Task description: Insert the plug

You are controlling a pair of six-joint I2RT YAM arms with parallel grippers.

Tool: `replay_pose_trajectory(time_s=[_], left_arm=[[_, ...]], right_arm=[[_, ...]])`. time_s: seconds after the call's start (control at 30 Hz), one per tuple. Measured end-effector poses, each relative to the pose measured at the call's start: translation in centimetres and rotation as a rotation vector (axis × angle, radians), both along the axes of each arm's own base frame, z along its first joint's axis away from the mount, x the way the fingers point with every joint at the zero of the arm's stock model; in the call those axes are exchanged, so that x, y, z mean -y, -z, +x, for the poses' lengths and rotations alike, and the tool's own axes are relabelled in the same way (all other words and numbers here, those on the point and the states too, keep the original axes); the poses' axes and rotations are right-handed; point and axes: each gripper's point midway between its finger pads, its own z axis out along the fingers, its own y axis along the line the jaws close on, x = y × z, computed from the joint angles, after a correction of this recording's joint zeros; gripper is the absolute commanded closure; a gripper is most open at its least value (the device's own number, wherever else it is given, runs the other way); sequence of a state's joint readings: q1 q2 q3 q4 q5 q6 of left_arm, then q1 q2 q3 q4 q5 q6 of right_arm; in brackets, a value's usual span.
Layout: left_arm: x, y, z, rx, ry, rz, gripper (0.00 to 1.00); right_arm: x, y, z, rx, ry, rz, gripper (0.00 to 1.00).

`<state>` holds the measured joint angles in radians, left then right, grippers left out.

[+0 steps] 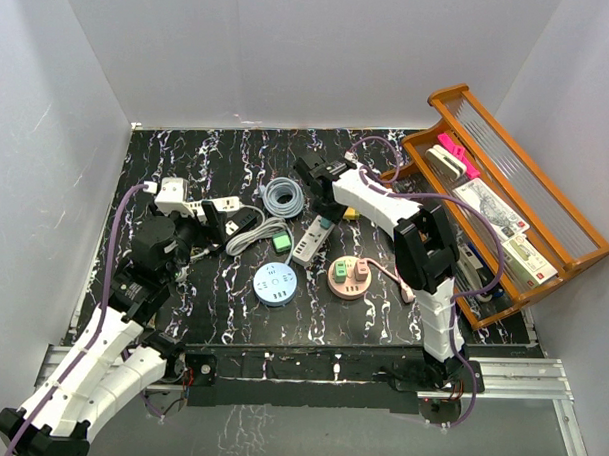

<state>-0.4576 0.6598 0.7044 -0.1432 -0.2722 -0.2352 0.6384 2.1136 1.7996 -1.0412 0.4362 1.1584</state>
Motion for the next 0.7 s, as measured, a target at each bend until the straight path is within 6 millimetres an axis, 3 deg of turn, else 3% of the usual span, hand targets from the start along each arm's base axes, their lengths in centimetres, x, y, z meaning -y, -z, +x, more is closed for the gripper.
replay_pose_trajectory(time_s=[0.7], left_arm=[[0.27,0.47,0.19,-0.015,0.012,0.013,0.23]], right_arm=[[-0.02,0.92,-0.11,-0.048,0.038,-0.011,1.0]])
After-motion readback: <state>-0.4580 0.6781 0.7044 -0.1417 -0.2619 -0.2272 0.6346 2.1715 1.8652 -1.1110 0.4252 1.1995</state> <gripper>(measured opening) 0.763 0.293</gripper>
